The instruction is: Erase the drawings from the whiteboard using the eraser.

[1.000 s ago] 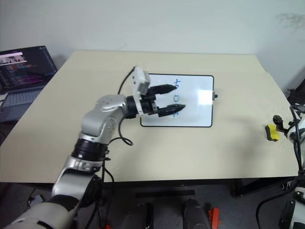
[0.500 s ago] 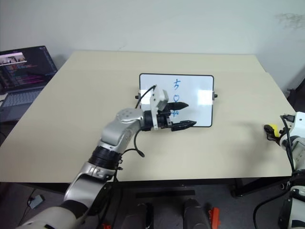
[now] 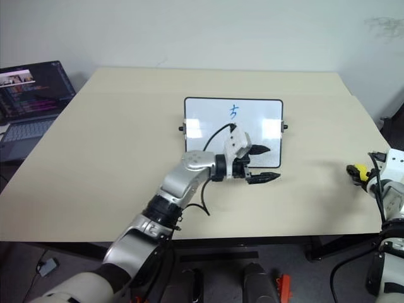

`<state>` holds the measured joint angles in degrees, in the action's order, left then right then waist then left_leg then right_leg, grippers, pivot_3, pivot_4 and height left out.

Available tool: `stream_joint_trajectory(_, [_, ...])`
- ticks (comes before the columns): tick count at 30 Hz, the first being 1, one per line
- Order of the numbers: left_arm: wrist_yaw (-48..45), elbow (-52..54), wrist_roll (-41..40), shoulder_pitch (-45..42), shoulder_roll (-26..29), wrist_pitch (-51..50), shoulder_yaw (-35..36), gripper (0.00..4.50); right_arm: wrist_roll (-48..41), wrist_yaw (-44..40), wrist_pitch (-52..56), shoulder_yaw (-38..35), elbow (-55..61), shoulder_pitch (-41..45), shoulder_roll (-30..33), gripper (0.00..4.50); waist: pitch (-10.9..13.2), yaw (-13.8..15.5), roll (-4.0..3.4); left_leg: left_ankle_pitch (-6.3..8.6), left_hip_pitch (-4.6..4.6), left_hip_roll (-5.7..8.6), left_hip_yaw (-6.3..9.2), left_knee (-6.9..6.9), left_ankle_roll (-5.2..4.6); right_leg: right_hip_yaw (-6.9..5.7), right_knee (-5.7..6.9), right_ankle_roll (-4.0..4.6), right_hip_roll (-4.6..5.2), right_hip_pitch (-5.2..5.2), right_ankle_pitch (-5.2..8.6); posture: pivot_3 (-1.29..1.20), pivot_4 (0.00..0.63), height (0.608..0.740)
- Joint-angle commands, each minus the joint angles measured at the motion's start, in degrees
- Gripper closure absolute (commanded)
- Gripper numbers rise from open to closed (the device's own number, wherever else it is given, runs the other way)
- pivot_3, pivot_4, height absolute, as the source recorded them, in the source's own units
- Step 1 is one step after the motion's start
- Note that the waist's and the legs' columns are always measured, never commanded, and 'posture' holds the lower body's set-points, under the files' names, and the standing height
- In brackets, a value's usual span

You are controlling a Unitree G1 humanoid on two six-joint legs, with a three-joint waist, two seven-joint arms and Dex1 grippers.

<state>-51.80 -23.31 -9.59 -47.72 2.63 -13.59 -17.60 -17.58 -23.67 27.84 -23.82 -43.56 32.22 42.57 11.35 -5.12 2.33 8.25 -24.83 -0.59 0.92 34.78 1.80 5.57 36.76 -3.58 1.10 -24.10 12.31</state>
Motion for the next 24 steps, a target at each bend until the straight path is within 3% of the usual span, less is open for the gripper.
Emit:
stream_joint_trajectory(1, [-0.3,0.1,0.4,-1.5,-0.6,1.8,0.5,0.00,0.1,-0.4,-2.0,-0.6,-0.1,1.5,1.4,0.03,0.0,0.0,0.00,0.00,0.00,0.00,0.00,0.00,0.00,0.00,0.00,0.00,0.00,0.00,0.00,0.00,0.150,0.740])
stream_joint_trajectory(16, [-0.8,1.7,0.4,-0.7,0.3,0.4,0.8,0.00,-0.2,-0.4,-2.6,-0.7,-2.5,1.8,1.1,0.03,0.0,0.0,0.00,0.00,-0.01,0.01,0.02,0.00,0.00,-0.01,0.00,0.00,0.00,0.00,0.00,0.00,0.150,0.740])
stream_joint_trajectory(19, [-0.7,1.4,0.4,-1.0,0.5,0.5,1.0,0.00,-0.2,-0.5,-2.4,-0.7,-2.8,1.5,0.9,0.62,0.0,0.0,0.00,0.00,-0.01,0.01,0.01,-0.01,0.00,-0.01,0.00,0.00,0.00,0.00,0.00,0.00,0.150,0.740])
stream_joint_trajectory(24, [-0.6,1.2,0.3,-1.1,0.8,0.6,1.2,0.00,-0.5,-0.2,-2.4,-1.1,-2.9,1.2,0.9,2.36,0.0,0.0,0.00,0.00,-0.01,0.01,0.02,-0.01,0.00,-0.01,0.01,0.00,0.00,0.00,0.00,0.00,0.150,0.740])
